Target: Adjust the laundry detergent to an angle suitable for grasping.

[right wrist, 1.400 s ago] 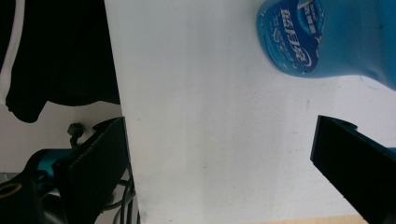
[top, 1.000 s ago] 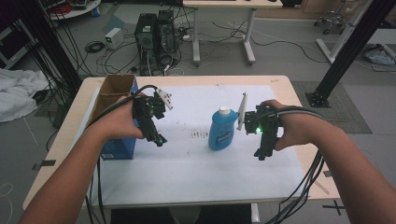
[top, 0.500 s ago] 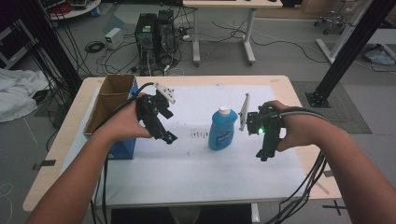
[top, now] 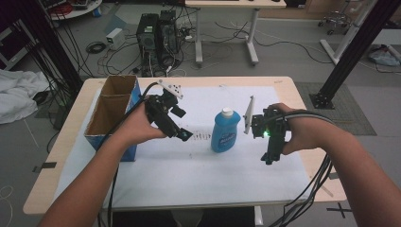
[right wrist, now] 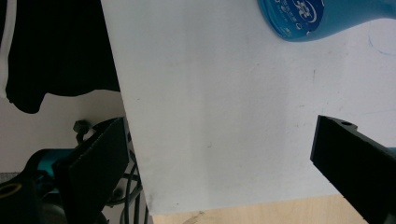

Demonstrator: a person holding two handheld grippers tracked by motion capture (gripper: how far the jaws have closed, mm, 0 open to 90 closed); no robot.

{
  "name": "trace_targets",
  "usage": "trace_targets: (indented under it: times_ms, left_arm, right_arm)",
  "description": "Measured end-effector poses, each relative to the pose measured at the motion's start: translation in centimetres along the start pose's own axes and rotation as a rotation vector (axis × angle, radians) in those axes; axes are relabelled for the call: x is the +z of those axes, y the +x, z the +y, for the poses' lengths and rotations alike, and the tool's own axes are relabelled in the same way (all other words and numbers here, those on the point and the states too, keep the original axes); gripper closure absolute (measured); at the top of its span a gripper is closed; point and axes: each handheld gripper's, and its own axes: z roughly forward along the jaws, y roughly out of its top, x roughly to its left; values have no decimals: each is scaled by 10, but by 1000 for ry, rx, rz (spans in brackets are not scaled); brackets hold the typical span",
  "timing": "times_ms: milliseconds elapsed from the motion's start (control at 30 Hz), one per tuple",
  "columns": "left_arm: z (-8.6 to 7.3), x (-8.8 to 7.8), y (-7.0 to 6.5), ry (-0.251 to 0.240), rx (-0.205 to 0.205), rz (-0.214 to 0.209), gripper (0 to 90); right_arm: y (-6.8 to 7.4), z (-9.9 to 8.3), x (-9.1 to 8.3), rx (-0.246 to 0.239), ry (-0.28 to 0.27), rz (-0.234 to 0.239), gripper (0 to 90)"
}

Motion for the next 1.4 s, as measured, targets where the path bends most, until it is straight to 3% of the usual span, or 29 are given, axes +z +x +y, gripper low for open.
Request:
trace_targets:
  times_ms: [367, 633, 800, 867, 1067, 1400]
  left_arm:
    - [-5, 13, 6, -59, -65, -19, 17]
    - [-3, 25, 9, -120, -107, 1, 17]
    - [-1, 29, 9, -122, -116, 18, 17]
    - [3, 35, 9, -145, -129, 25, 17]
    - [12, 51, 10, -147, -141, 28, 17]
    - [24, 70, 10, -157, -163, 72, 17]
  right_arm:
    - [0, 1, 2, -2, 2, 4, 37]
    - [0, 1, 4, 1, -2, 4, 37]
    - [0, 0, 4, 4, -1, 7, 37]
    - [-1, -1, 4, 1, 0, 8, 37]
    - [0, -2, 6, 4, -4, 10, 37]
    - [-1, -2, 8, 0, -6, 10, 37]
